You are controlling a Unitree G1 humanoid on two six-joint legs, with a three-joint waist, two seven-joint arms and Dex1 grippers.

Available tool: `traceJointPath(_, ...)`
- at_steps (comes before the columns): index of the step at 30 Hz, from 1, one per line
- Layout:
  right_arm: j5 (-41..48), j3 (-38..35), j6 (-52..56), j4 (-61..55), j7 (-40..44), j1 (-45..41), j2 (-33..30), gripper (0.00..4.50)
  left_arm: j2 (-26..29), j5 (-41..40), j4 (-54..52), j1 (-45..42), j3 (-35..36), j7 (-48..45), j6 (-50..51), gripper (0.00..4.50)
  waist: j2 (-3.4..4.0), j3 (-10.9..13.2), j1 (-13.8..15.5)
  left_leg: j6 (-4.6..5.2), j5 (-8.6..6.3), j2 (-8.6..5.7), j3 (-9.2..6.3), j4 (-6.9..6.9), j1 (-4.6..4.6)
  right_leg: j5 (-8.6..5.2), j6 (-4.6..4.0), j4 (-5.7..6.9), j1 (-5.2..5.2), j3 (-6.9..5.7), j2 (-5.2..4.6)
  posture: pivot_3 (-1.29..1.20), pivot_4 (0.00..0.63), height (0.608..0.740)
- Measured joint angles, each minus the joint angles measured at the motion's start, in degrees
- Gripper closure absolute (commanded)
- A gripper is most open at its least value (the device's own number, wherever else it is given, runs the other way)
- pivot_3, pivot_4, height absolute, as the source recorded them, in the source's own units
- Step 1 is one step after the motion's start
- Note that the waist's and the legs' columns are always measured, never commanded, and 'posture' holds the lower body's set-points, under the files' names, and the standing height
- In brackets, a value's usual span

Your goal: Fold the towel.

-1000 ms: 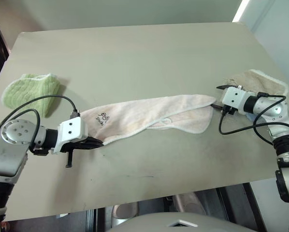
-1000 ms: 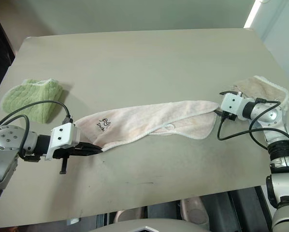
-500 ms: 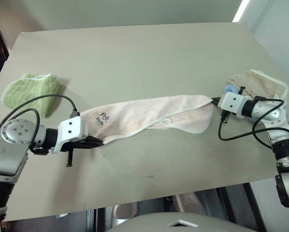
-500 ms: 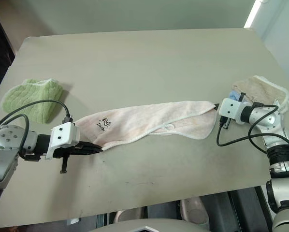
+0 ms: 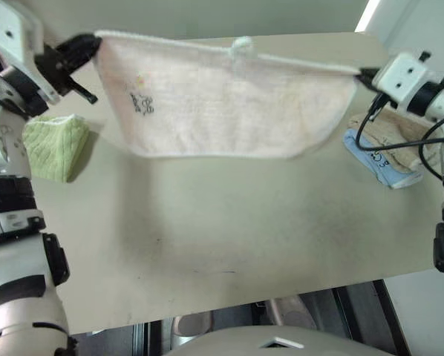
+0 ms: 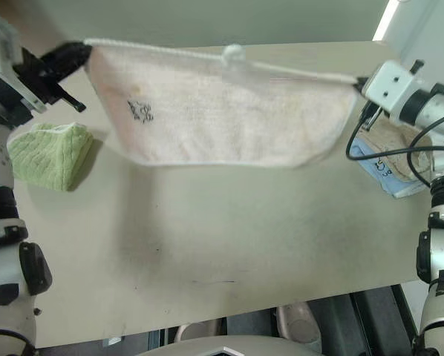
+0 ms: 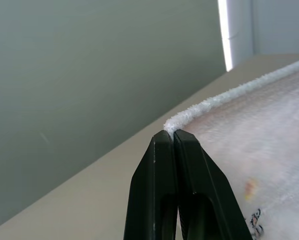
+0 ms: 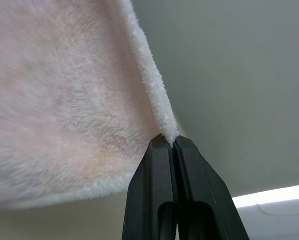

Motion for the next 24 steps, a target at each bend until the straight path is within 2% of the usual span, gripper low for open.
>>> traceJointPath(5, 4.7, -1.5, 1.2, -0.9, 5.8, -2.5, -1.3, 4.47, 2.2, -1.7, 3.6, -1.3, 1.4, -3.9, -0.2, 4.50, 0.00, 0.0, 0.0, -0.05, 0.15, 0.05, 0.05, -0.16, -0.35, -0.01, 0.05, -0.41, -0.16, -0.03, 0.03, 0.00, 0.150, 0.740)
traceJointPath(8, 10.8, -4.2, 6.0, -7.1, 12.4, 0.2, -3.6, 4.47, 5.5, -5.7, -1.3, 4.3, 3.7, -9.8, 3.9, 4.50, -0.01, 0.0, 0.0, -0.13, 0.12, 0.05, 0.15, -0.15, -0.51, -0.23, 0.16, -0.43, -0.27, 0.01, 0.03, 0.00, 0.150, 0.740)
traceJointPath(11, 16.2, -5.5, 12.4, -17.1, 18.1, 9.4, -5.6, 4.47, 7.7, -9.3, -8.0, 13.6, 5.9, -14.2, 9.5, 4.50, -0.04, 0.0, 0.0, -0.27, 0.01, 0.07, 0.19, -0.02, -0.51, -0.43, 0.18, -0.37, -0.23, -0.01, 0.03, 0.00, 0.150, 0.740)
traceJointPath(16, 24.7, -5.3, 27.5, -38.7, 26.8, 36.3, -9.4, 4.47, 11.1, -13.8, -22.7, 35.9, 10.9, -19.4, 19.2, 4.50, -0.05, 0.0, 0.3, -0.33, -0.14, 0.16, 0.61, 0.20, -0.56, -0.56, 0.27, -0.22, -0.21, 0.00, 0.03, 0.00, 0.150, 0.740)
traceJointPath(18, 27.0, -5.3, 31.3, -44.4, 28.1, 40.3, -10.4, 4.47, 11.3, -14.8, -26.3, 40.0, 12.3, -20.2, 21.2, 4.50, -0.05, 0.0, 0.2, -0.29, -0.16, 0.18, 0.83, 0.40, -0.42, -0.53, 0.27, -0.10, -0.14, 0.12, 0.03, 0.00, 0.150, 0.740)
traceJointPath(21, 30.5, -6.6, 36.1, -51.7, 29.0, 43.0, -12.1, 4.47, 12.1, -15.8, -31.1, 43.9, 14.7, -20.7, 23.6, 4.50, -0.11, 0.0, -0.1, -0.27, -0.17, 0.10, 0.96, 0.47, 0.30, -0.67, -0.26, -0.10, 0.54, 0.35, 0.11, 0.00, 0.150, 0.740)
traceJointPath(23, 31.6, -7.1, 38.2, -53.8, 29.1, 44.0, -12.8, 4.47, 12.6, -16.5, -33.1, 45.6, 15.9, -20.7, 24.9, 4.50, -0.15, 0.0, -0.3, -0.20, -0.10, 0.06, 1.03, 0.48, 0.84, -0.57, -0.19, -0.11, 1.04, 0.63, 0.17, 0.00, 0.150, 0.740)
traceJointPath(24, 32.0, -7.1, 39.0, -54.2, 29.4, 44.5, -12.9, 4.47, 12.8, -16.5, -33.6, 46.5, 16.4, -20.7, 25.4, 4.50, -0.15, 0.0, -0.4, -0.19, -0.10, 0.05, 1.07, 0.48, 1.14, -0.79, 0.19, -0.11, 1.30, 0.77, 0.23, 0.00, 0.150, 0.740)
